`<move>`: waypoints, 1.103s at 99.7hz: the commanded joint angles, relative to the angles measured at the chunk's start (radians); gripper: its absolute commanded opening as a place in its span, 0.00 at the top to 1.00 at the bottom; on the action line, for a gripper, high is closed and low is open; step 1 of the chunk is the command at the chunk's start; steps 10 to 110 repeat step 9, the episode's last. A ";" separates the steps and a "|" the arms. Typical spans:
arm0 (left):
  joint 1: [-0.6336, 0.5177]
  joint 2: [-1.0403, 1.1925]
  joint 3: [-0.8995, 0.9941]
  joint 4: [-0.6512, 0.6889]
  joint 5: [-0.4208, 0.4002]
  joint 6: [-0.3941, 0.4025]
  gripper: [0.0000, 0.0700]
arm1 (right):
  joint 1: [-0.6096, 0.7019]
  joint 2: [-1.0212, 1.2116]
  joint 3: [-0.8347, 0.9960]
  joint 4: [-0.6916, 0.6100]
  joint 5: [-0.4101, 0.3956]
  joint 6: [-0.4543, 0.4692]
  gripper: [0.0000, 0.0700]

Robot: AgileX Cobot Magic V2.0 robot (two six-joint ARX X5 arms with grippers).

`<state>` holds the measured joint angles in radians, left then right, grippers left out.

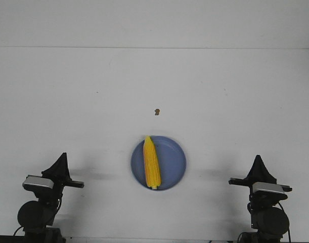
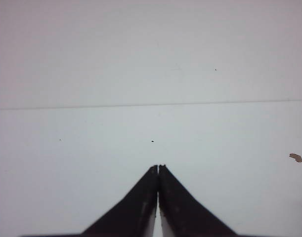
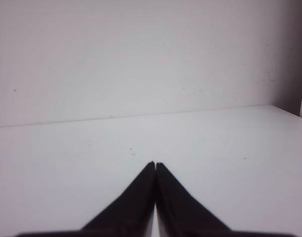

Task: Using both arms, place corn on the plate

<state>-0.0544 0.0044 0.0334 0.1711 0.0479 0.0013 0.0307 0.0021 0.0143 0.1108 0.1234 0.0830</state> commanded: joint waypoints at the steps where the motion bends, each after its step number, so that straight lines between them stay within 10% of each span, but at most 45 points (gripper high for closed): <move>1: 0.002 -0.001 -0.019 0.010 -0.003 -0.006 0.98 | -0.002 -0.001 -0.002 0.012 -0.002 0.006 1.00; 110: 0.002 -0.001 -0.019 0.010 -0.003 -0.006 0.98 | -0.002 -0.001 -0.002 0.012 -0.002 0.006 1.00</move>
